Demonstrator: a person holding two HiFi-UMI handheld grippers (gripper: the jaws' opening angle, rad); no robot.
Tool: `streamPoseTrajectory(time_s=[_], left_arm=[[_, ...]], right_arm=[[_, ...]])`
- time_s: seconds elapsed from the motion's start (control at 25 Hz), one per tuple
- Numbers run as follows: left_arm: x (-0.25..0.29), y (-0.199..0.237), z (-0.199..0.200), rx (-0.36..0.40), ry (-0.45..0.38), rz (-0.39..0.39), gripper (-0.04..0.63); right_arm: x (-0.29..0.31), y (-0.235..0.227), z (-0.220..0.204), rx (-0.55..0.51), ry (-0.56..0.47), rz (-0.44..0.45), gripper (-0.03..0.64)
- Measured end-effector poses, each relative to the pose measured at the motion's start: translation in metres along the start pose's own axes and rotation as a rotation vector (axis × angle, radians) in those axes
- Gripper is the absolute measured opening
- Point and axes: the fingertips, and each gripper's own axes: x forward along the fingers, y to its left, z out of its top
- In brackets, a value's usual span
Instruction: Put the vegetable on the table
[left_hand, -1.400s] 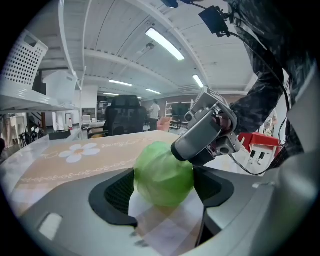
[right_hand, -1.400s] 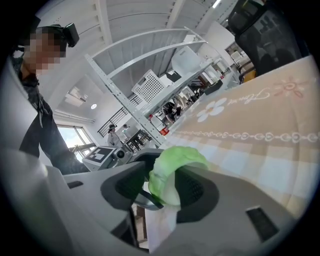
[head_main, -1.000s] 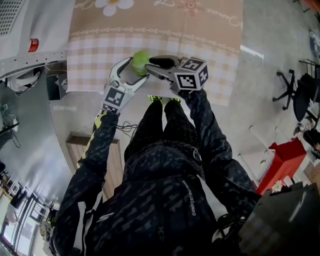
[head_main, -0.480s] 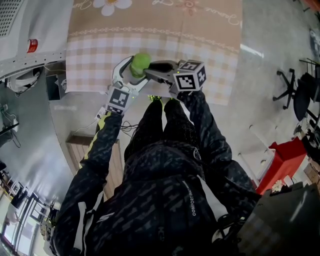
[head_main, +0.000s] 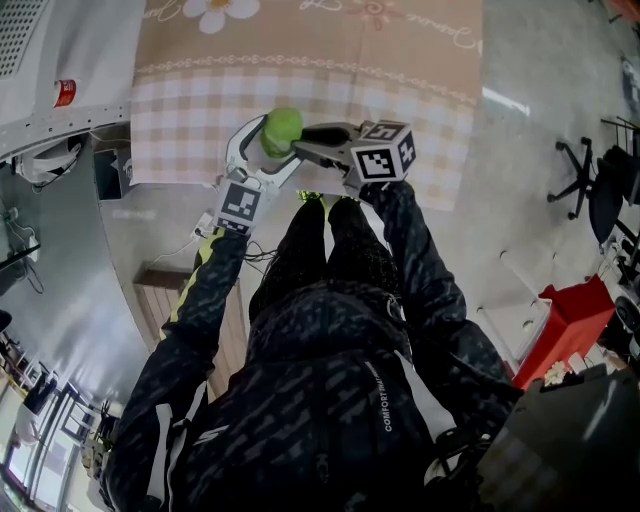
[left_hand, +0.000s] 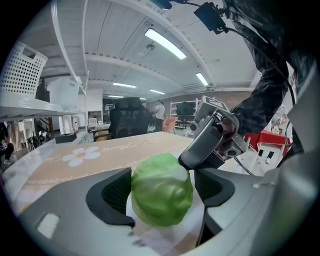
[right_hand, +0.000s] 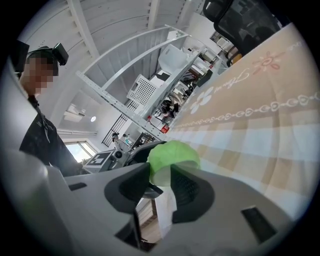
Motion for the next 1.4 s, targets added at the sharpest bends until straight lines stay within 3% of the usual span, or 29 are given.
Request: streamPoseTrajectory(time_s=[0.4, 0.76, 1.4], left_arm=[[0.006, -0.009, 0.008, 0.000, -0.022, 0.072, 0.377], [0.005, -0.013, 0.005, -0.008, 0.010, 0.135, 0.377], [0.012, -0.030, 0.013, 0.032, 0.001, 0.169, 0.377]], right_arm=[[-0.019, -0.009, -0.001, 0.035, -0.041, -0.002, 0.115], [-0.023, -0.011, -0.004, 0.037, -0.043, 0.023, 0.114], [-0.038, -0.021, -0.010, 0.046, -0.059, 0.036, 0.103]])
